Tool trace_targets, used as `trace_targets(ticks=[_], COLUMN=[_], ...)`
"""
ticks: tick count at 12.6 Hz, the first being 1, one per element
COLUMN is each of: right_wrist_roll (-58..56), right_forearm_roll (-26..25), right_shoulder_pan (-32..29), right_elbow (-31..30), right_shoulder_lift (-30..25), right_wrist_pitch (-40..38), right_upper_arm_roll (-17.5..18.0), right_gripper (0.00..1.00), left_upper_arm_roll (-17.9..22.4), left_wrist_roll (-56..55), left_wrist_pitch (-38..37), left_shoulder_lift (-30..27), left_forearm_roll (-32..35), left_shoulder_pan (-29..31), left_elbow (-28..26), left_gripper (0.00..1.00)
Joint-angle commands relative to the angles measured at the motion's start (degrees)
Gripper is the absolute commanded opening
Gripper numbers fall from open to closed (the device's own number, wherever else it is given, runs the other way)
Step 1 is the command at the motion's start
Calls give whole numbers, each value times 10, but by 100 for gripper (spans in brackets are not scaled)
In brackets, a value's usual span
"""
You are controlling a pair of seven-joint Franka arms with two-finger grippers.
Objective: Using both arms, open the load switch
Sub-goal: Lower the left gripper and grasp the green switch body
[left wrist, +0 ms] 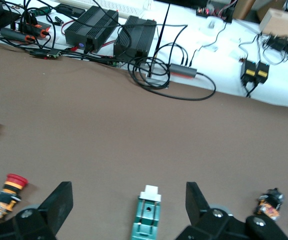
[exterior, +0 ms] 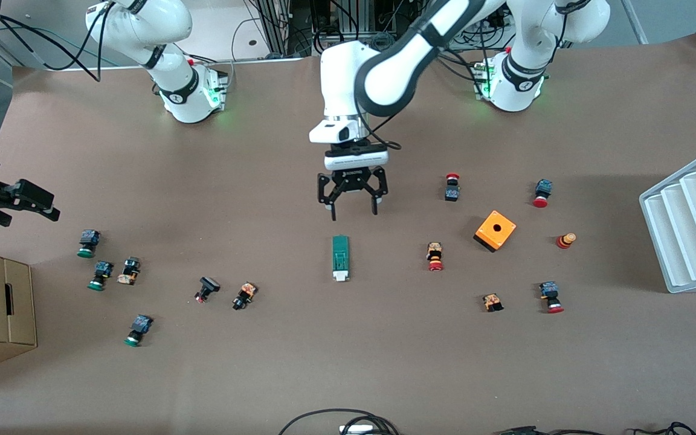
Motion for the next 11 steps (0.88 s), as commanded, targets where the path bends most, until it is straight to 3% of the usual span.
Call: trace_targets(ticks=[1, 4, 11], right_wrist_roll=[1, 1, 1], right_forearm_roll=[-6, -6, -6], right_shoulder_pan=[1, 1, 0], right_elbow=[8, 8, 9], right_shoulder_lift=[5, 5, 6], right_wrist_pitch=[4, 4, 3], right_upper_arm_roll=[0, 0, 0], right_gripper=[100, 100, 100], left_upper_arm_roll=[1, -24, -26], left_wrist_roll=[-86, -180, -218], left_wrist_pitch=[-49, -111, -162], left_shoulder_lift=[39, 97, 190], left_forearm_roll=[73, 162, 234], left_shoulder_pan=[-24, -36, -66], left_elbow=[26, 40, 77], left_gripper=[99, 100, 99])
